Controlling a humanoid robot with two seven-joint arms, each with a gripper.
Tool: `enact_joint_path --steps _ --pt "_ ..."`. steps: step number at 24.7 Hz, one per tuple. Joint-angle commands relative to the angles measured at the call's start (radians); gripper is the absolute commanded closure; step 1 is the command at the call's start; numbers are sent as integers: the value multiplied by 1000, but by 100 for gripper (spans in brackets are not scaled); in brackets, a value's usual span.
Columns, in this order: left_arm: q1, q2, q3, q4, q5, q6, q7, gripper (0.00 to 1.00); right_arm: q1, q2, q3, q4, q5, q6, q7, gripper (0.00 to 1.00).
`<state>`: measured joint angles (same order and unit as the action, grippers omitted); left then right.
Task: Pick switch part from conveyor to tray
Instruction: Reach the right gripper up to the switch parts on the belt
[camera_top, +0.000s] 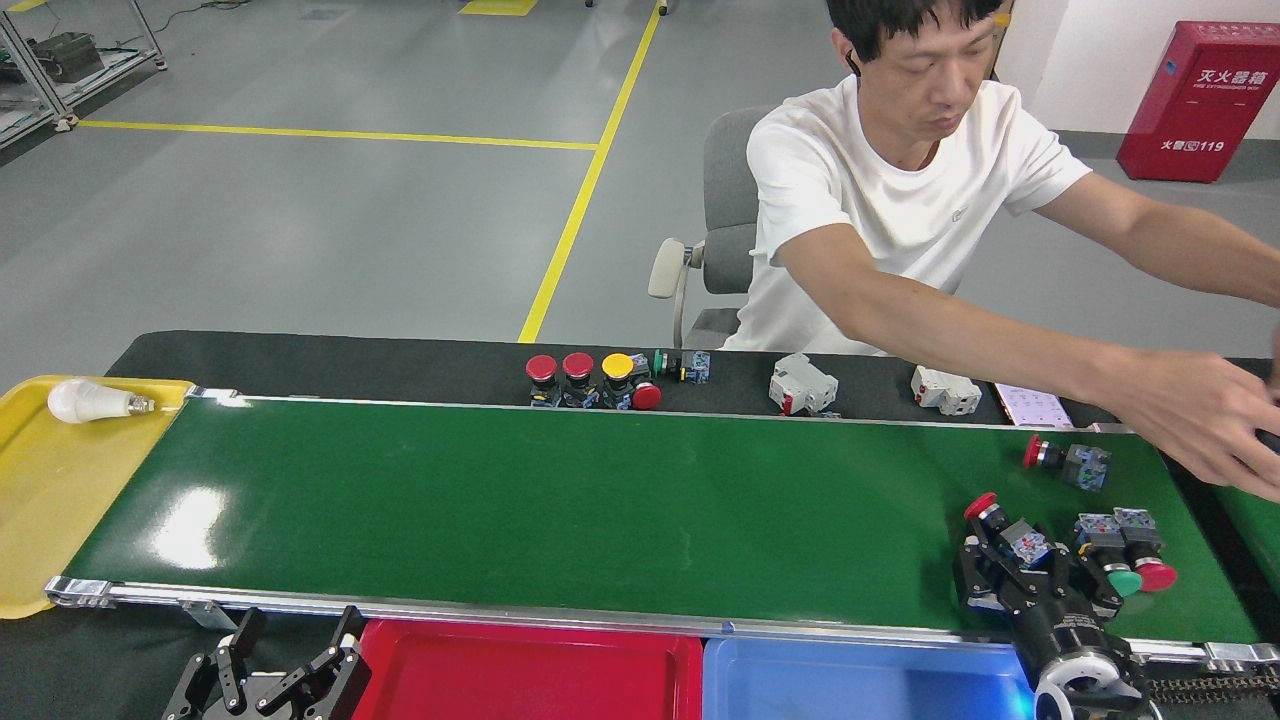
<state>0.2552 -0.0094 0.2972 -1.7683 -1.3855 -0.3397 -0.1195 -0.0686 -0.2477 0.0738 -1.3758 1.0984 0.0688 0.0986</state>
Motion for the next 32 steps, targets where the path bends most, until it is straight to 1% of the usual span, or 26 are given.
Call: enact_joint_path --steps 1,2,4,7,9,10,11,12,14,15,17,18,19,20,21,23,27,30,32 --pt "-5 3 0 -11 2 -2 3 0 -13 -1 0 -31 -3 -24 16 97" --pt "-5 2 0 -11 2 -2 3 0 -5 -2 0 -51 -3 -26 18 99" --pt "-5 2 0 -11 2 -2 3 0 10 -2 1 -97 -3 -26 24 99" --pt "-5 0 0 -11 2 -2 3 0 70 -1 1 -210 -3 -60 30 99" --pt "-5 0 0 -11 2 -2 3 0 124 1 4 -299 -3 -96 30 99" --pt "-5 0 0 -11 2 -2 3 0 154 10 14 -348 -3 -132 30 99" --pt "-5 0 0 -11 2 -2 3 0 171 24 35 -374 -3 -168 30 99" --pt "-5 0 0 -11 2 -2 3 0 184 45 67 -388 -3 -225 29 99" --pt "-4 0 0 -11 2 -2 3 0 188 91 121 -390 -3 -316 30 99" --pt "-5 0 0 -11 2 -2 3 0 205 113 155 -388 -2 -360 33 98" --pt "-5 0 -4 -11 2 -1 3 0 230 119 201 -390 -3 -437 35 98" --pt "-5 0 -10 -11 2 -1 3 0 234 120 216 -388 -2 -481 35 93" --pt "-5 0 -13 -11 2 1 3 0 239 120 225 -388 -3 -517 36 85" --pt "-7 0 -18 -11 2 1 3 0 242 122 245 -384 -2 -538 40 73" --pt "-8 0 -26 -11 2 1 3 0 243 128 284 -374 0 -546 46 52" --pt "-10 2 -38 -11 2 2 3 0 239 143 331 -354 2 -543 50 0" --pt "-13 0 -47 -11 0 4 3 0 222 160 333 -347 3 -541 50 0" --pt "-13 0 -47 -11 0 7 3 0 185 163 319 -345 2 -537 49 0" --pt "-13 -6 -46 -11 0 8 3 0 170 162 228 -362 2 -492 49 0"
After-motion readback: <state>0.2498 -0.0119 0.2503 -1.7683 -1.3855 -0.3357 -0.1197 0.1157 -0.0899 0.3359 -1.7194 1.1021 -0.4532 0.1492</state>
